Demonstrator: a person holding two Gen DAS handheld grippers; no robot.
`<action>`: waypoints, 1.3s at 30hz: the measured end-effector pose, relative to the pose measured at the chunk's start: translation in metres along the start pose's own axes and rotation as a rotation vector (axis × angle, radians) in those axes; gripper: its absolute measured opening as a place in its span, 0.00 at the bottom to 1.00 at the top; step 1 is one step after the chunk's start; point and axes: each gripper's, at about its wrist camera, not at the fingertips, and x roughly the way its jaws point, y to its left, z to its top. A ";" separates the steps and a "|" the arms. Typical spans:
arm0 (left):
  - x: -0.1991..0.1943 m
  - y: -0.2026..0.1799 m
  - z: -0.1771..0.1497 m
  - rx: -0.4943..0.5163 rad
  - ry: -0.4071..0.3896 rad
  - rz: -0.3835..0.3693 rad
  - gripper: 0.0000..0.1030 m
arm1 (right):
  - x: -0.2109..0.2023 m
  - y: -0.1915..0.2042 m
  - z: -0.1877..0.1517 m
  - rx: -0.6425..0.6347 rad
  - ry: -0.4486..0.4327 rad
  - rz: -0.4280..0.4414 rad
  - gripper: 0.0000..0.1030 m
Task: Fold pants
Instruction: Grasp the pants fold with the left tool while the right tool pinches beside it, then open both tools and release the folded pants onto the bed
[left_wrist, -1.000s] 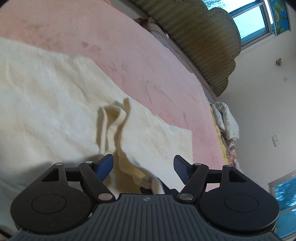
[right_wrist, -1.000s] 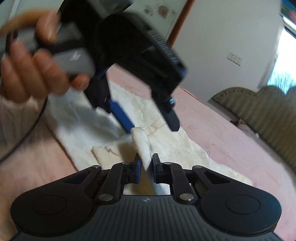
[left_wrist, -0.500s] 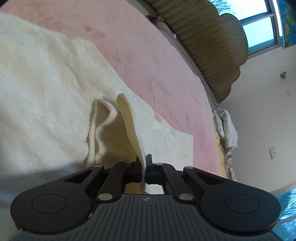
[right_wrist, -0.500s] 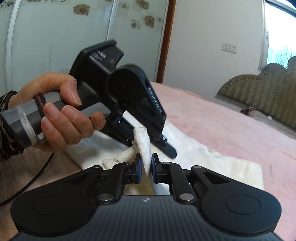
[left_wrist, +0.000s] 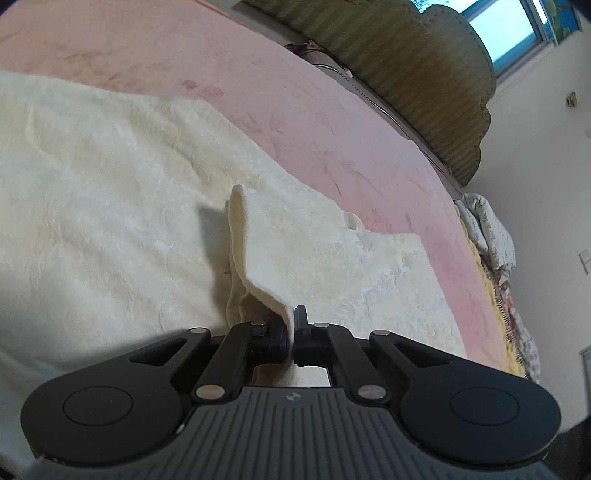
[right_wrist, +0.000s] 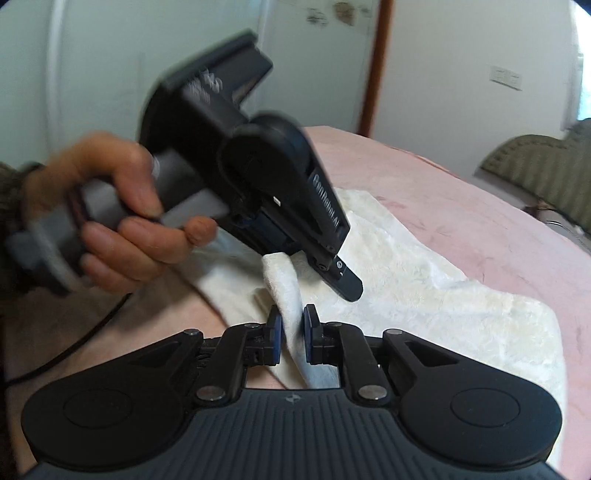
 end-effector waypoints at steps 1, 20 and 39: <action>0.000 -0.002 0.000 0.013 -0.004 0.006 0.05 | -0.012 -0.014 0.002 0.033 -0.022 0.023 0.11; 0.005 -0.014 -0.008 0.113 -0.048 0.064 0.10 | -0.030 -0.134 -0.039 0.513 0.010 -0.270 0.11; 0.001 -0.054 0.037 0.309 -0.181 0.150 0.31 | 0.031 -0.036 -0.003 0.324 0.032 -0.095 0.12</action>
